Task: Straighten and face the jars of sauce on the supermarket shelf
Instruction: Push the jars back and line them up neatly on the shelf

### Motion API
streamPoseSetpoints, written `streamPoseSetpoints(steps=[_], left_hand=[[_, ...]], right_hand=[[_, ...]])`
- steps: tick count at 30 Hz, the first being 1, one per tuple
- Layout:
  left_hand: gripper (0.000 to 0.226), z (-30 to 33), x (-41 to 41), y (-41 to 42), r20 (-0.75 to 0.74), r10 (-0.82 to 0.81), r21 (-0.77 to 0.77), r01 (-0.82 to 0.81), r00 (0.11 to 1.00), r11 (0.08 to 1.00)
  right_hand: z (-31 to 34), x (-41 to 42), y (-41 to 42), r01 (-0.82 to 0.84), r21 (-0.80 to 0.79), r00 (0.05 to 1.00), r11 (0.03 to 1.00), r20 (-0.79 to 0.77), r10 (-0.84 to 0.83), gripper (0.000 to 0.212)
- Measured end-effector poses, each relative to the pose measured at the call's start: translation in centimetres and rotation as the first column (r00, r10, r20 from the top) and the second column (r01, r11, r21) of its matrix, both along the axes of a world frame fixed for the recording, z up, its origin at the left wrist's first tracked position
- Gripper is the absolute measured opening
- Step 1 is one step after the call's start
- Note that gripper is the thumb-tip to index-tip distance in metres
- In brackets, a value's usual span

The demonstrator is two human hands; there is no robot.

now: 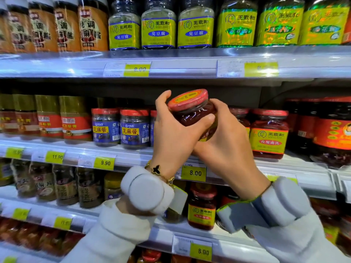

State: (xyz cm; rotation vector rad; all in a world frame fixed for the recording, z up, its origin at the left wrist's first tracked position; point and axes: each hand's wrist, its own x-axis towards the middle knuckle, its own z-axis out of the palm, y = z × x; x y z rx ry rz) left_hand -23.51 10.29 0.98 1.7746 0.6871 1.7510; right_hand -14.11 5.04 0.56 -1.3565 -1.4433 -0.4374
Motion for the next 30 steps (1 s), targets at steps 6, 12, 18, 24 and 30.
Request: streamPoseSetpoints(steps=[6, 12, 18, 24, 30], left_hand=[[0.090, 0.8, -2.3, 1.2, 0.093, -0.310, 0.015, 0.310, 0.946, 0.951], [0.085, 1.4, -2.4, 2.3, -0.004, -0.503, -0.024, 0.503, 0.864, 0.864], [0.084, 1.7, -2.0, 3.5, -0.233, -0.465, 0.032, 0.484, 0.854, 0.874], [0.092, 1.5, -1.7, 3.8, -0.436, -0.081, 0.250, 0.208, 0.896, 0.946], [0.086, 1.8, -2.0, 5.1, -0.575, 0.330, 0.442, -0.055, 0.748, 0.895]], right_hand=[[1.6, 2.2, -1.5, -0.238, -0.099, 0.971, 0.966, -0.004, 0.239, 0.062], [3.4, 3.1, -1.3, -0.289, -0.208, 0.956, 0.934, -0.015, 0.292, 0.078], [3.9, 3.9, -0.8, -0.114, -0.296, 0.967, 0.948, 0.185, 0.174, 0.088], [2.8, 4.1, 0.4, 0.064, -0.113, 0.948, 0.992, 0.318, -0.025, 0.076], [3.0, 4.3, 1.4, 0.143, -0.208, 0.927, 0.968, 0.371, -0.057, 0.076]])
